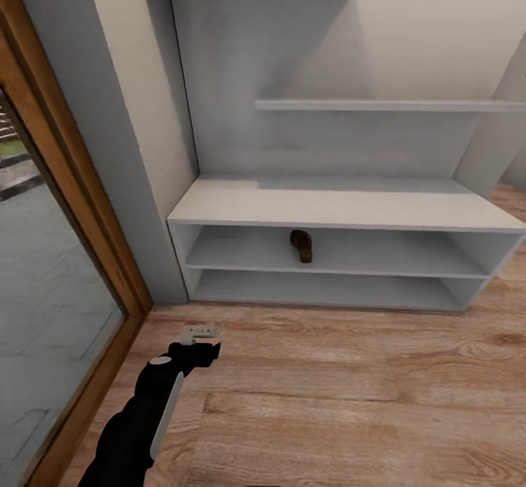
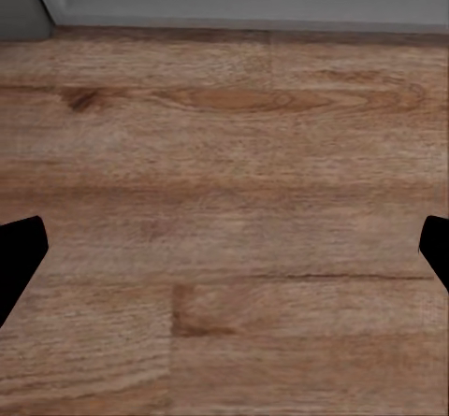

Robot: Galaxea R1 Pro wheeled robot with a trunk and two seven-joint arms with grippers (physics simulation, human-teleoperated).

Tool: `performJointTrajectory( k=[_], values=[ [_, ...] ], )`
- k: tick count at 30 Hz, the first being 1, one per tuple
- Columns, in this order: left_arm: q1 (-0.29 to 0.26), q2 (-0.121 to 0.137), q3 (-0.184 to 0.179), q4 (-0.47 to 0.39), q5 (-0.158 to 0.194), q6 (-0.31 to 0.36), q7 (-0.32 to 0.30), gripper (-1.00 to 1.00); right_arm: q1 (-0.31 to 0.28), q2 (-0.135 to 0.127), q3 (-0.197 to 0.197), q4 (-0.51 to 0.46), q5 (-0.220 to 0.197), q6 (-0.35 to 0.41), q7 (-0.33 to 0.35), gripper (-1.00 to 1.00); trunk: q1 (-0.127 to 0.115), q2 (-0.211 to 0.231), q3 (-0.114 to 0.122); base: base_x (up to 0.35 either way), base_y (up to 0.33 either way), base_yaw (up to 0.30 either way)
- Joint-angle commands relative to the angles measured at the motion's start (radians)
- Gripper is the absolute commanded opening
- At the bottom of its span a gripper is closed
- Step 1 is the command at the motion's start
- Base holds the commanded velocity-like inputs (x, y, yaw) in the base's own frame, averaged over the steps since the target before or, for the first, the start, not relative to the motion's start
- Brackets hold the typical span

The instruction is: Pick up the two gym shoes and the two sandals from the corridor floor and place them onto the hallstand (shoe rack) in the corridor, making sure they are on the rack and not on the floor. Arrange them so the two gym shoes are next to each other and the two sandals are next to each other.

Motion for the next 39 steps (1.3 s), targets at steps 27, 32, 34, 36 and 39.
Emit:
performJointTrajectory(
  k=[27, 32, 34, 36, 39],
  values=[
    [0.007, 0.033, 0.003, -0.002, 0.003, -0.158, -0.017, 1.0, -0.002, 0.101, 0.036, 0.003, 0.006, 0.006, 0.007, -1.0, -0.001, 0.0, -0.001, -0.072, 0.054, 0.0],
    [0.008, 0.062, 0.005, -0.001, 0.003, -0.192, -0.111, 1.0, -0.002, 0.203, 0.181, -0.001, 0.006, 0.002, 0.007, -1.0, -0.001, 0.0, -0.001, 0.0, 0.0, 0.0],
    [0.009, 0.101, 0.015, -0.001, 0.004, -0.197, -0.232, 1.0, -0.002, 0.278, 0.284, -0.001, 0.006, -0.001, 0.004, -1.0, -0.001, 0.0, -0.001, 0.0, 0.0, 0.0],
    [0.009, 0.166, 0.16, -0.001, 0.018, -0.224, -0.529, 1.0, -0.002, 0.448, 0.457, -0.001, 0.005, -0.005, 0.006, -1.0, -0.001, 0.0, -0.001, 0.0, 0.0, 0.0],
    [0.009, 0.173, 0.233, 0.002, 0.02, -0.279, -0.662, 1.0, -0.002, 0.533, 0.519, -0.001, 0.005, -0.005, 0.007, -1.0, -0.001, 0.0, -0.001, 0.0, 0.0, 0.0]
  ],
)
